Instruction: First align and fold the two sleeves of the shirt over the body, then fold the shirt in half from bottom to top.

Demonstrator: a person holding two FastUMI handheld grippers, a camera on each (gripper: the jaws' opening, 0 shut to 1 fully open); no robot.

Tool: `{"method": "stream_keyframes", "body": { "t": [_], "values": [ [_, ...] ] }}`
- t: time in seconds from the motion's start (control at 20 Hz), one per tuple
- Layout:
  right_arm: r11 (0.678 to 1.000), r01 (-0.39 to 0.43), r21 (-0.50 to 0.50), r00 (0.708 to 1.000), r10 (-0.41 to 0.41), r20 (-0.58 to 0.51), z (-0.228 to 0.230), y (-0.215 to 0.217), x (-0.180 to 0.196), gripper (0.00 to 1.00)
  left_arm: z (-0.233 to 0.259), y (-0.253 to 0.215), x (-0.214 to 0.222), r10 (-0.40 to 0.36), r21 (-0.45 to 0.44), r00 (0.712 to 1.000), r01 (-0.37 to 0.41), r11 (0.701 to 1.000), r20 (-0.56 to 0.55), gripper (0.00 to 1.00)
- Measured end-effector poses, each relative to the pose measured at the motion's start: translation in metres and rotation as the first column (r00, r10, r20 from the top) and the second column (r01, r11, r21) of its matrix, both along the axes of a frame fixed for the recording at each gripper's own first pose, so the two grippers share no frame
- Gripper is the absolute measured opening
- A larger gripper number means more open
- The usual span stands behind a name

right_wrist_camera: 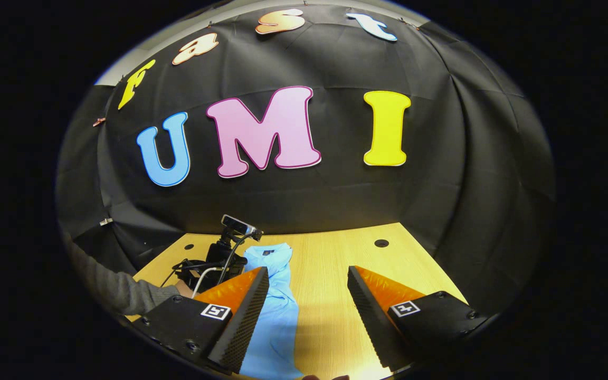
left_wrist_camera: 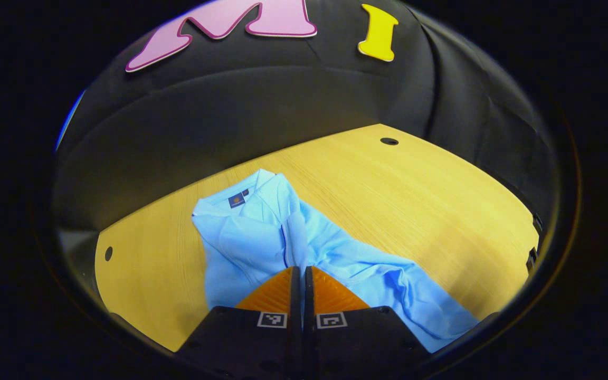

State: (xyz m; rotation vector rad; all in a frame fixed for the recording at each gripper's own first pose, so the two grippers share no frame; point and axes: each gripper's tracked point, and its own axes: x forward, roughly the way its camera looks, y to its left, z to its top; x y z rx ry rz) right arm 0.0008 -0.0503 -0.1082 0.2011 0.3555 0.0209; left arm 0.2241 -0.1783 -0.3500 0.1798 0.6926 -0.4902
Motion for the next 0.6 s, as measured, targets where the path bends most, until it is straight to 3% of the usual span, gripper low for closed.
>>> {"method": "stream_keyframes", "body": {
  "t": [0.25,0.3,0.35,0.4,0.45,0.6],
  "values": [
    [1.0,0.0,0.007,1.0,0.0,-0.006,-0.001,0.0,0.0,0.94,-0.01,-0.003,-0.003,-0.011,-0.006,0.999,0.011,1.0,-0.043,0.06],
    [1.0,0.001,0.013,1.0,-0.001,-0.008,-0.002,-0.001,-0.001,0.94,-0.013,-0.005,-0.007,-0.023,-0.015,0.998,0.022,1.0,-0.065,0.11],
    [1.0,0.003,0.013,1.0,-0.002,-0.008,-0.002,-0.001,-0.001,0.94,-0.015,-0.006,-0.008,-0.024,-0.013,0.997,0.023,1.0,-0.073,0.08],
    [1.0,0.003,0.012,1.0,-0.003,-0.006,-0.001,-0.001,-0.001,0.94,-0.017,-0.007,-0.008,-0.022,-0.011,0.997,0.022,1.0,-0.076,0.27],
    [1.0,0.003,0.01,1.0,-0.003,-0.006,-0.001,-0.001,-0.001,0.94,-0.018,-0.007,-0.007,-0.019,-0.008,0.997,0.018,1.0,-0.072,0.26],
    [1.0,0.006,0.011,1.0,-0.005,-0.007,-0.001,-0.002,-0.001,0.94,-0.021,-0.007,-0.009,-0.02,0.017,0.998,0.021,1.0,-0.06,0.6]
  ]
}}
